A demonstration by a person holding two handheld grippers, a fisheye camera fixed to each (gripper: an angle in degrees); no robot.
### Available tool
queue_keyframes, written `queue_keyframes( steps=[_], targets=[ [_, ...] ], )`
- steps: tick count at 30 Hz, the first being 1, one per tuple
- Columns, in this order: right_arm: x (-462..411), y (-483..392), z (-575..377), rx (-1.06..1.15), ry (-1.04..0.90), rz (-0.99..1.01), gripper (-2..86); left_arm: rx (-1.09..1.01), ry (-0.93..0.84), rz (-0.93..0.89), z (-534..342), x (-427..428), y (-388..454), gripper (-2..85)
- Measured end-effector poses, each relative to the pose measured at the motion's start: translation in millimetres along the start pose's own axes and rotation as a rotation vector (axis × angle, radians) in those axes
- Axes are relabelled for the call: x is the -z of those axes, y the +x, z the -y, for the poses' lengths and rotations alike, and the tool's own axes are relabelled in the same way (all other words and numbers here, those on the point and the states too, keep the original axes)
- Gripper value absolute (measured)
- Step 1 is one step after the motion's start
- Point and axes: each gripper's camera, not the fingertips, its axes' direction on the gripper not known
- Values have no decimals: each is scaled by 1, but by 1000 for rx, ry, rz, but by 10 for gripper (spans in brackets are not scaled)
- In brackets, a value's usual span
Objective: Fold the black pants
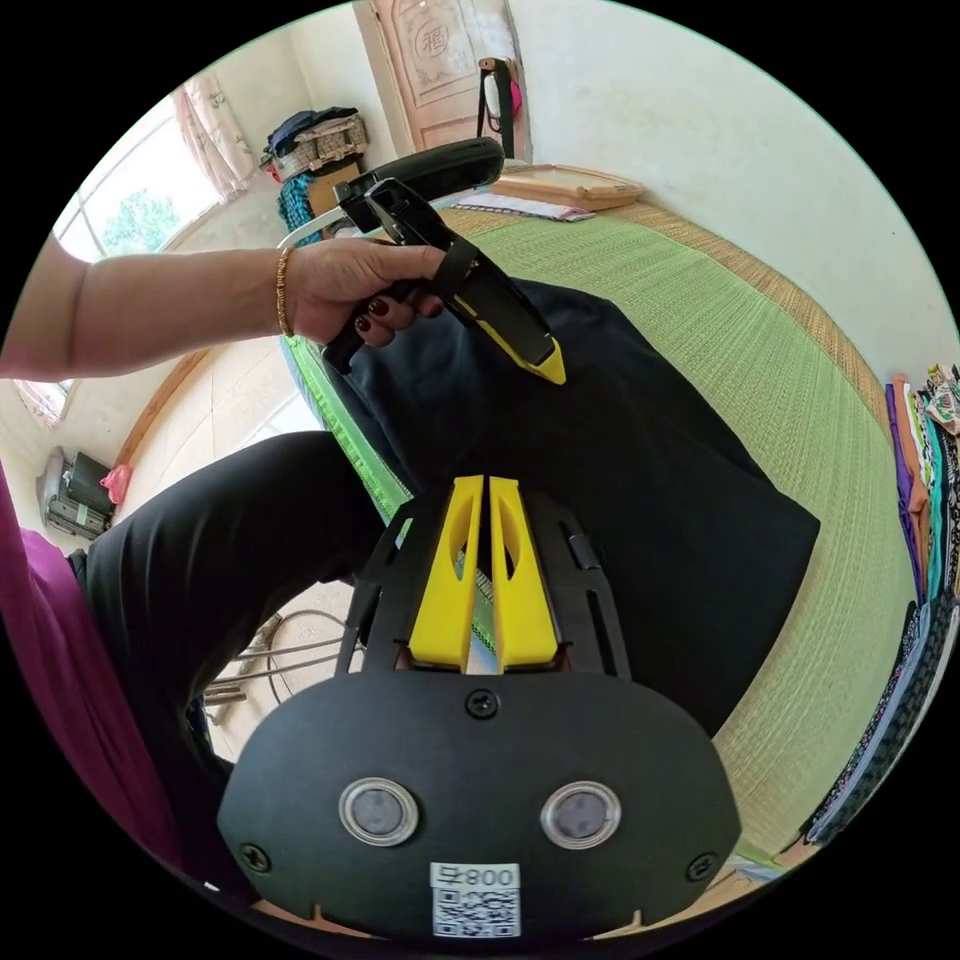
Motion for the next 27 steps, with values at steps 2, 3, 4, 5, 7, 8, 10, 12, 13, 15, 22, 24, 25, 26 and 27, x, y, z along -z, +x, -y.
queue_keyframes(
  steps=[2, 3, 4, 5, 7, 8, 10, 12, 13, 15, 22, 24, 25, 26, 27],
  targets=[
    [7, 12, -6, -47, 31, 60, 13, 6, 11, -3, -2, 3, 0, 60],
    [10, 16, -8, -60, 42, 76, 11, 9, 18, -6, -4, 4, 0, 60],
    [16, 22, -12, -80, 64, 109, 10, 12, 23, -8, -5, 6, 1, 60],
    [23, 28, -17, -94, 94, 135, 9, 13, 24, -7, -6, 7, 1, 60],
    [31, 34, -25, -101, 115, 159, 7, 14, 26, -4, -8, 8, 3, 61],
    [31, 36, -29, -101, 114, 168, 7, 13, 26, -2, -8, 7, 4, 61],
    [25, 36, -33, -91, 93, 184, 7, 20, 28, 12, -8, 6, 6, 62],
    [16, 33, -38, -79, 69, 188, 7, 25, 36, 4, -7, 5, 8, 63],
    [9, 32, -41, -74, 50, 173, 7, 26, 40, 1, -6, 5, 10, 64],
    [-4, 32, -46, -76, 22, 154, 8, 26, 40, 12, -5, 3, 14, 66],
    [-21, 48, -69, -114, 50, 206, 16, 4, 17, 47, 3, -8, 38, 64],
    [-25, 50, -76, -120, 56, 214, 19, 10, 11, 69, 4, -10, 44, 51],
    [-28, 51, -81, -120, 60, 215, 20, 4, -6, 74, 5, -14, 49, 39],
    [-31, 53, -85, -122, 63, 215, 22, 5, -9, 82, 6, -15, 52, 34],
    [-32, 54, -87, -123, 65, 216, 22, -4, -3, 99, 6, -16, 58, 24]
  ],
)
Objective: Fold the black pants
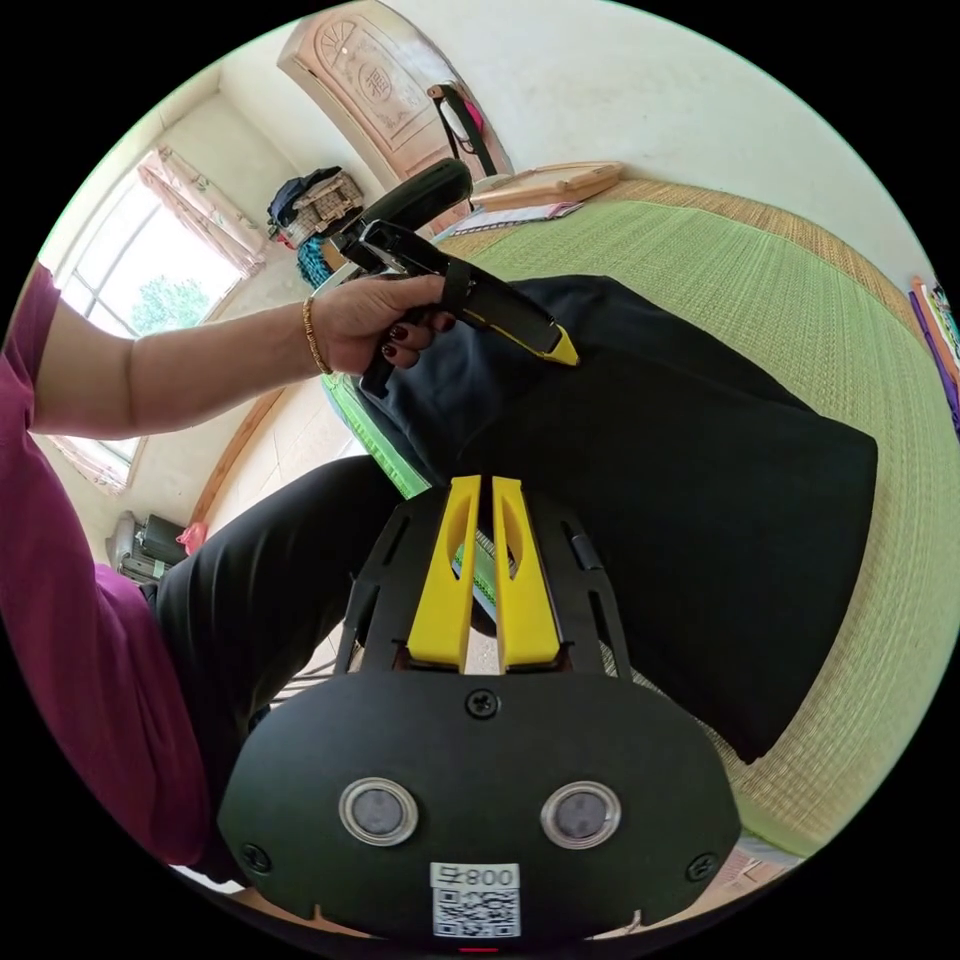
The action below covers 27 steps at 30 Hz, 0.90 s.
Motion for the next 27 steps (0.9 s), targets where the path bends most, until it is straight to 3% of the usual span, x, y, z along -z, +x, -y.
queue_keyframes(
  steps=[5, 10, 15, 18, 20, 22, 27],
  targets=[
    [-10, 12, -17, -7, -1, -13, 24, -17, 59, -26, 2, 9, 24, 13],
    [-27, 22, -31, -12, 4, -19, 23, 2, 21, 72, 5, -3, 41, 17],
    [-36, 40, -53, -62, 8, 16, 18, -31, 153, 84, -7, 13, 78, 26],
    [-41, 53, -69, -109, 13, 62, 12, -96, 84, 71, -10, -4, 106, 18],
    [-39, 64, -84, -140, 40, 108, 6, -118, -15, 162, -11, -25, 118, 10],
    [-32, 74, -95, -153, 61, 115, 4, -114, 25, 189, -13, -23, 130, 5],
    [10, 131, -126, -244, 162, -59, 2, -209, 78, 165, -19, -14, 176, 2]
  ],
)
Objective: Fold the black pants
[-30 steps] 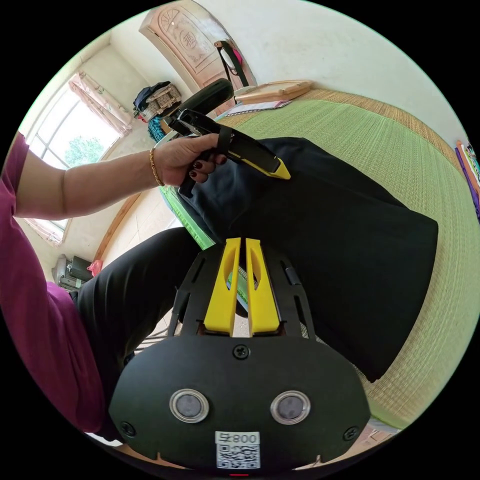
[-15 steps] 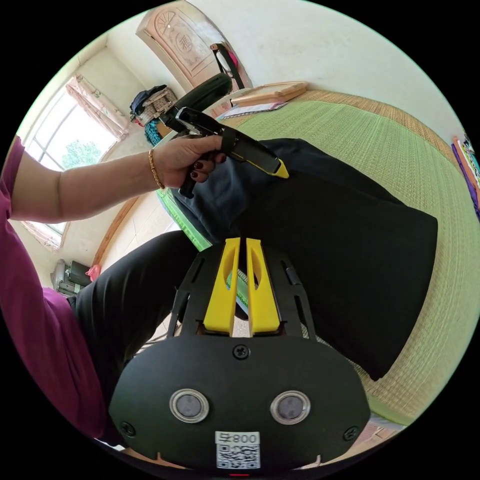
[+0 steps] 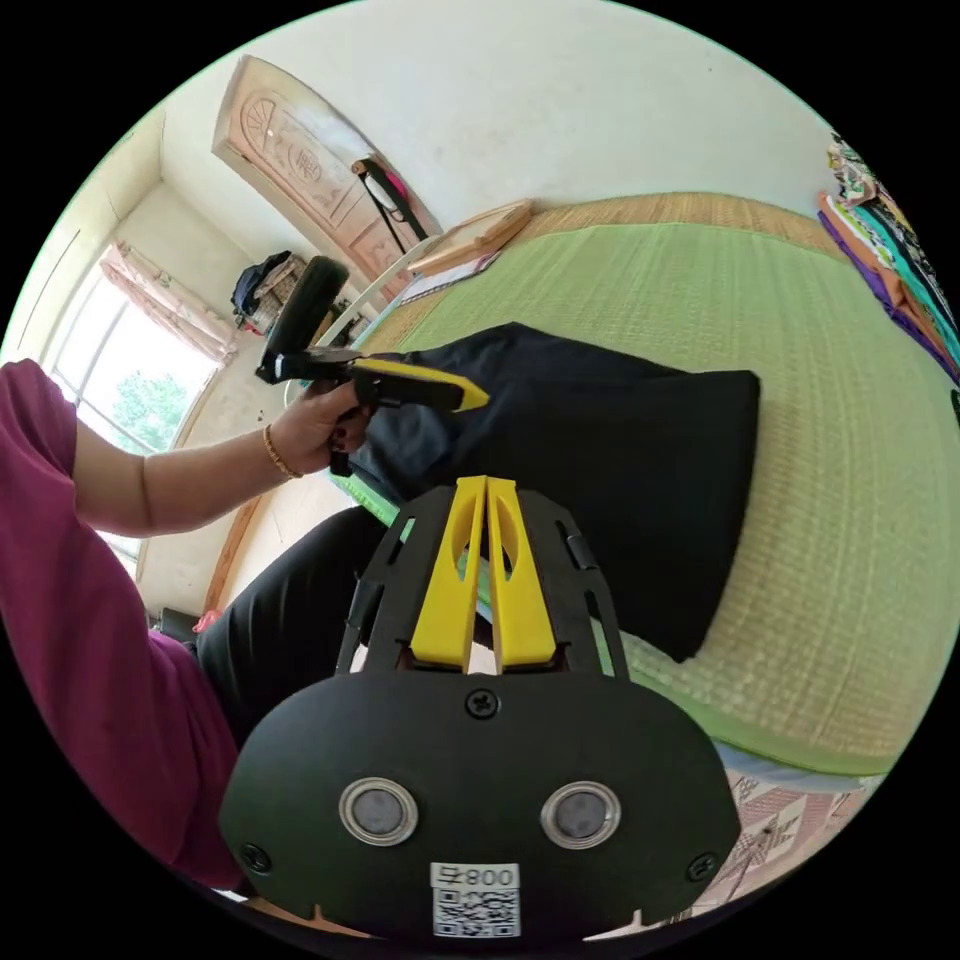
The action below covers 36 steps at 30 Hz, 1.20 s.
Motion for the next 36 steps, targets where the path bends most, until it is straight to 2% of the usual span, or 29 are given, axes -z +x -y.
queue_keyframes(
  steps=[4, 7, 12, 15, 19, 25, 31, 36],
  targets=[
    [-1, 85, 10, -111, -10, -117, 1, -44, -108, 43, -1, -24, 27, 2],
    [-25, 132, 8, -193, -102, -56, 1, 16, -82, -2, 1, -19, 33, 4],
    [5, 157, -42, -258, 26, -48, 4, -29, -18, -70, 2, -9, 72, 22],
    [11, 186, -87, -342, 7, 3, 10, -98, -13, -144, 4, -19, 108, 47],
    [-6, 223, -140, -431, -34, 222, 21, -185, -16, -179, 15, -38, 163, 73],
    [-33, 257, -173, -484, 28, 442, 24, -261, -29, -64, 25, -61, 223, 104],
    [-51, 270, -180, -457, 22, 476, 27, -292, -19, 78, 20, -61, 256, 96],
    [-54, 274, -180, -427, 34, 478, 33, -270, 3, 66, 14, -50, 260, 44]
  ],
)
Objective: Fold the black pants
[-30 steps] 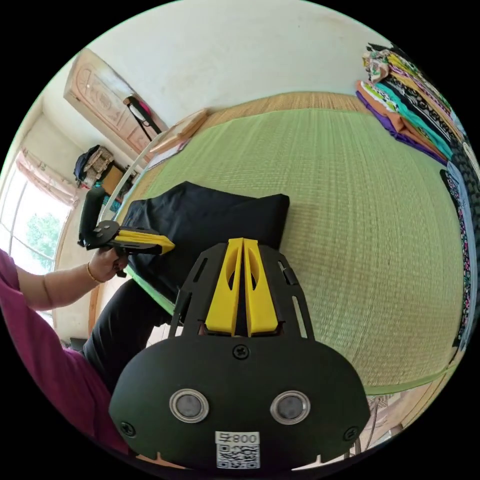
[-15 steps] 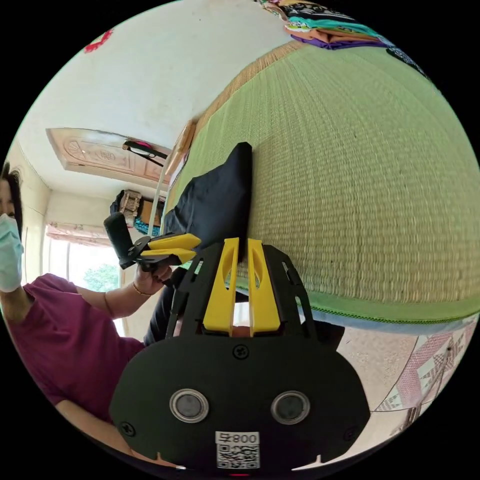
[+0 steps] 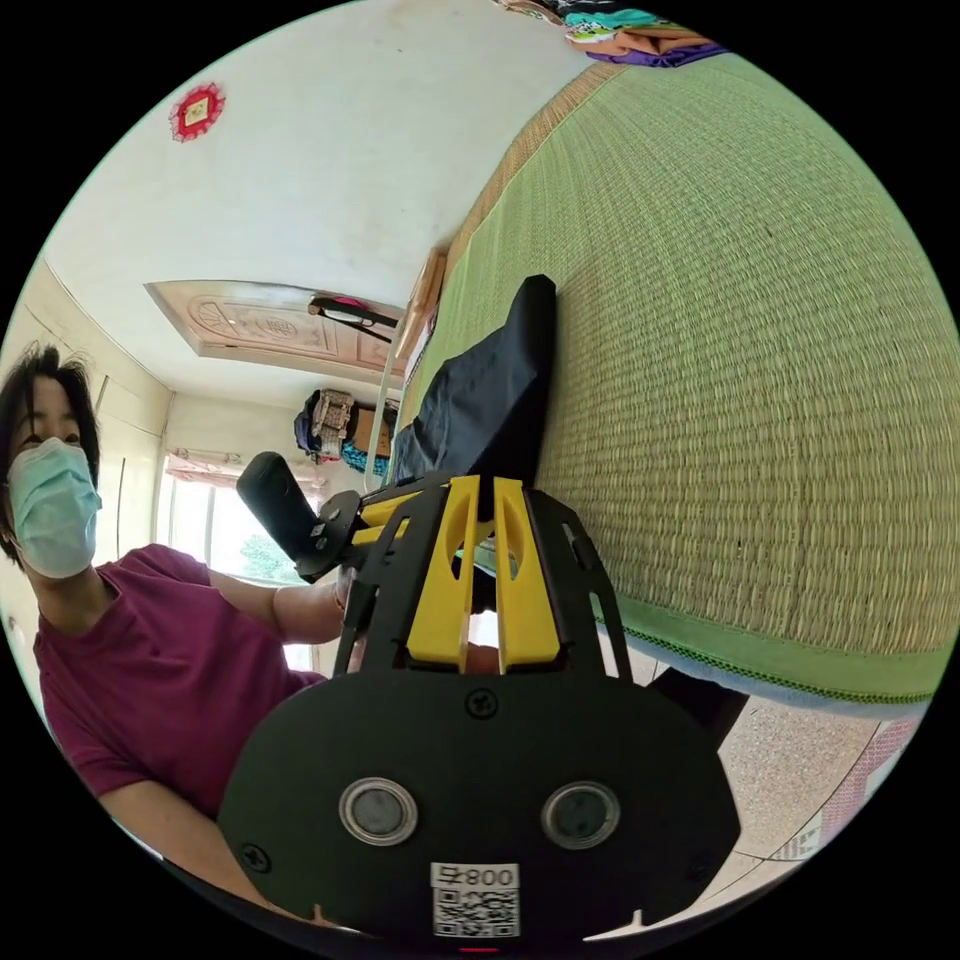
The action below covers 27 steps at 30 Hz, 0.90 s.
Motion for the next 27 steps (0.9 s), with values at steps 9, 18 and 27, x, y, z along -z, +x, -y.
queue_keyframes(
  steps=[9, 18, 27],
  targets=[
    [6, 21, 61, 2, 83, -48, 75, 6, 70, -37, -19, 30, 1, 23],
    [-55, 33, 147, -33, -70, -123, 65, -72, 77, -5, -42, 51, 2, 21],
    [-22, 16, 110, -107, 71, -140, 25, -107, 110, -132, -76, 71, -16, 21]
  ],
)
